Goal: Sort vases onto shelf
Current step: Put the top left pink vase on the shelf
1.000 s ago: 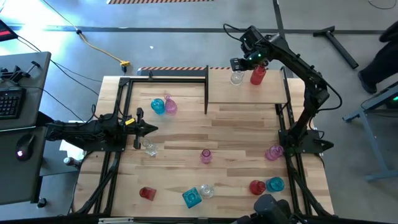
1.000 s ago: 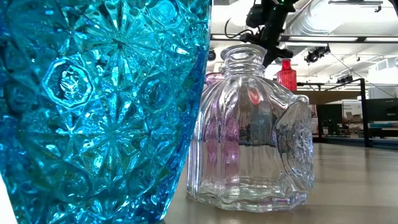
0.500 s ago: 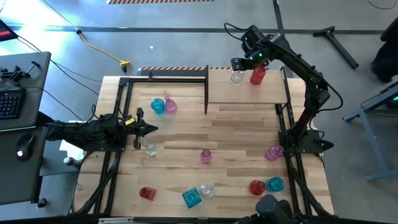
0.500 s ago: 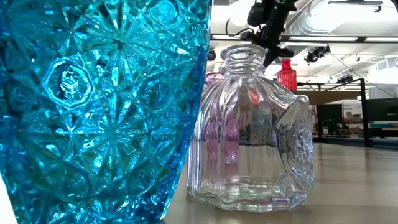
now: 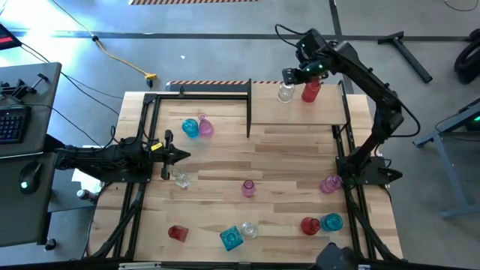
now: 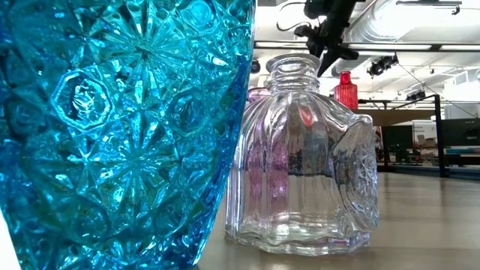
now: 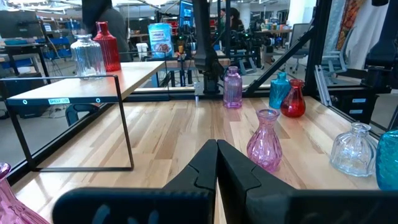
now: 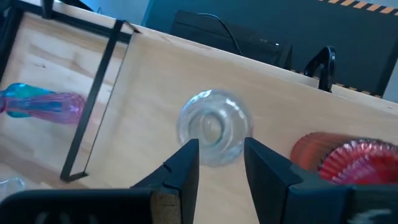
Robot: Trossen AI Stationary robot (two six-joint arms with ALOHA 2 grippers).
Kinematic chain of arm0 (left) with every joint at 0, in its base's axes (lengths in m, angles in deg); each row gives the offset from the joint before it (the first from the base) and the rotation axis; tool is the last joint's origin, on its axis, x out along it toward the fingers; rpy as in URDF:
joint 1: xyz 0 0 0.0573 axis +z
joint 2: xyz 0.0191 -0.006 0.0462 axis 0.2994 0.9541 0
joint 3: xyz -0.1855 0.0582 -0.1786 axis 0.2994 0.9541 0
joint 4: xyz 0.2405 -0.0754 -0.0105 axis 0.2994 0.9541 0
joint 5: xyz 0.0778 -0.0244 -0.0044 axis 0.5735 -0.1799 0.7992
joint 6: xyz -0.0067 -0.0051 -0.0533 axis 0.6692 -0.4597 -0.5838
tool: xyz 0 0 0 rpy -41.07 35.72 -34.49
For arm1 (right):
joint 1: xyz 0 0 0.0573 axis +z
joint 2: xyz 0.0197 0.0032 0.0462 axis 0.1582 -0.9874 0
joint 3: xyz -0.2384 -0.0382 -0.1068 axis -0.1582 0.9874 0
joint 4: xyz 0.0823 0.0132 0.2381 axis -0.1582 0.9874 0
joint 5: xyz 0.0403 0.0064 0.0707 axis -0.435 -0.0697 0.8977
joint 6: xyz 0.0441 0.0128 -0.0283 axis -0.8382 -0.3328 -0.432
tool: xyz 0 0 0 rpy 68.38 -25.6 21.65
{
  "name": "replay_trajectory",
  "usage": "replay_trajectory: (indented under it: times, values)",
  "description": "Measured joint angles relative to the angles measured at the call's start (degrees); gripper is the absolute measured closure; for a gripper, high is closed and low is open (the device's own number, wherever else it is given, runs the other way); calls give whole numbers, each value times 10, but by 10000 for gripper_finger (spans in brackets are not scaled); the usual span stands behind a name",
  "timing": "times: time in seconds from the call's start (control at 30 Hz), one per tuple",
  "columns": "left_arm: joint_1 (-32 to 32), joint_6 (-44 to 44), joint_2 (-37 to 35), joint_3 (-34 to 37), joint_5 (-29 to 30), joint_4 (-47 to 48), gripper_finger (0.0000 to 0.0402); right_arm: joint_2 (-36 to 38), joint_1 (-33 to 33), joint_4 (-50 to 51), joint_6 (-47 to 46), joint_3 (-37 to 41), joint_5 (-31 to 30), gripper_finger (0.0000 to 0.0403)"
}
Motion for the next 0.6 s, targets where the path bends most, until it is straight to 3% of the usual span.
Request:
replay_trajectory:
  times: [0.3, 0.6]
  values:
    - [0, 0, 0, 0, 0, 0, 401, 44, 62, 32, 12, 0, -23, 295]
    - [0, 0, 0, 0, 0, 0, 401, 99, 194, 32, 35, 0, -106, 295]
